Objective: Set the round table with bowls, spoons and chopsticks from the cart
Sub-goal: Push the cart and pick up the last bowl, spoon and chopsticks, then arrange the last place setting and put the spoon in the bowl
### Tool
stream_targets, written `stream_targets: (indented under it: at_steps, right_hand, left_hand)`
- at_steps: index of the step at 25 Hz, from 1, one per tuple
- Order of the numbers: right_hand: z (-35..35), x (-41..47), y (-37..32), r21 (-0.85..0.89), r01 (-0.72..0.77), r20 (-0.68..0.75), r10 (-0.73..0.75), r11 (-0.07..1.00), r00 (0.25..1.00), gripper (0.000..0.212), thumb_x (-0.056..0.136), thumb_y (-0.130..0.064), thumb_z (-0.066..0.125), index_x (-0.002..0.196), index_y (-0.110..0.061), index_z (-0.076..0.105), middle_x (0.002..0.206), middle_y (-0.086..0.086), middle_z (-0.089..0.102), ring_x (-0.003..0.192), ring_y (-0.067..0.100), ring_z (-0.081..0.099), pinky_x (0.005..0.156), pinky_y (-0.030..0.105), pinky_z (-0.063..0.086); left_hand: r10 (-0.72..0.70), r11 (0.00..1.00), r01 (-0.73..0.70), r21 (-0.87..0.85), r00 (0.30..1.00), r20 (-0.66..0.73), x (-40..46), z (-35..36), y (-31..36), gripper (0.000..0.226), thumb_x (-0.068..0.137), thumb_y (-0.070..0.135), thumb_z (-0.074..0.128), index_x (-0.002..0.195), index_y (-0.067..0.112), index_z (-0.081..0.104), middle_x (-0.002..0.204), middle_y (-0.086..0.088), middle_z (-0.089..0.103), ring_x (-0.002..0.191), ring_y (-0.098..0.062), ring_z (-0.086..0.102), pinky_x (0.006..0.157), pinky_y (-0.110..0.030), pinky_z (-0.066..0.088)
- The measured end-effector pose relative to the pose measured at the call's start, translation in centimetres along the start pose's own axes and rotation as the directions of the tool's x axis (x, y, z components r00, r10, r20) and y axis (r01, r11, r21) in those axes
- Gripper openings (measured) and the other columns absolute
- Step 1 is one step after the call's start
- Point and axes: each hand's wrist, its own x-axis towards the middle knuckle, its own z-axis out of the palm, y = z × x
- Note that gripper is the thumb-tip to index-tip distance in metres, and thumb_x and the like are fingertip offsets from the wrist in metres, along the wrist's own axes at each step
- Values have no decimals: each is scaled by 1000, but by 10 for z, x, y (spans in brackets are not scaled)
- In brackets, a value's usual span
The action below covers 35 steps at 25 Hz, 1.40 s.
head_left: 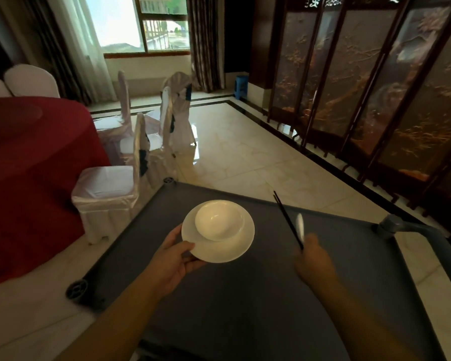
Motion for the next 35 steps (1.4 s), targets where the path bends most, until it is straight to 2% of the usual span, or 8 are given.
stream_targets:
  at_steps: [4,8,15,19,22,25,30,35]
  right_hand:
    - [38,-17,-104,202,117,132,-146,972,980,12,102,-35,53,98,-24,51,77,1,61,59,11,61,41,17,39]
    - [82,-49,-203,419,38,299,-177,907,938,18,98,-39,60,91,-23,64,69,2,60,51,7,51,43,20,41]
    - [207,-145,-386,494,137,499,-409,858,764,21,83,-31,79,88,-11,76,72,5,68,63,15,62,51,26,47]
    - [289,-215,-475,510,145,572,-460,848,679,18,76,-40,83,82,-26,75,66,-1,71,57,11,64,41,23,44]
    - [351,-281,-543,490,133,646,-461,862,609,15,77,-49,80,81,-36,72,76,3,72,69,20,65,48,27,49]
    - [412,-345,-605,494,148,691,-490,857,531,16,78,-41,82,77,-28,73,76,7,71,71,25,66,52,30,49]
    - [493,-440,-693,492,317,773,-574,811,270,14,79,-40,77,82,-27,77,58,-5,72,53,15,66,42,21,42]
    - [609,-539,-788,546,367,813,-583,753,-13,24,79,-34,77,82,-10,75,43,-7,49,35,5,46,35,19,32]
  left_hand:
    - [53,996,-60,-70,994,-98,-22,-52,23,60,93,-2,58,142,31,50,139,-12,55,112,-40,66,73,-47,62]
    - [140,982,-161,-98,970,-197,-58,-126,56,55,96,-2,55,141,30,52,138,-9,56,108,-39,70,73,-47,63]
    - [244,932,-327,-156,885,-398,-157,-311,128,51,94,-4,57,131,32,62,131,-13,62,101,-41,73,74,-48,63]
    - [280,906,-399,-145,818,-502,-222,-412,161,52,91,-2,62,127,35,67,131,-12,64,103,-41,72,79,-51,61]
    - [279,883,-445,-146,751,-599,-277,-493,180,52,90,-2,63,129,33,65,131,-13,65,104,-43,72,81,-52,61]
    - [262,854,-497,-153,665,-699,-333,-561,190,52,92,-5,57,121,36,70,128,-15,68,103,-46,71,76,-49,62]
    - [215,784,-602,-150,491,-844,-410,-651,190,55,92,-6,54,127,34,66,131,-17,64,101,-44,72,72,-47,62]
    - [123,719,-688,-102,270,-955,-470,-756,201,54,93,-6,53,128,34,66,121,-16,71,93,-40,74,69,-45,64]
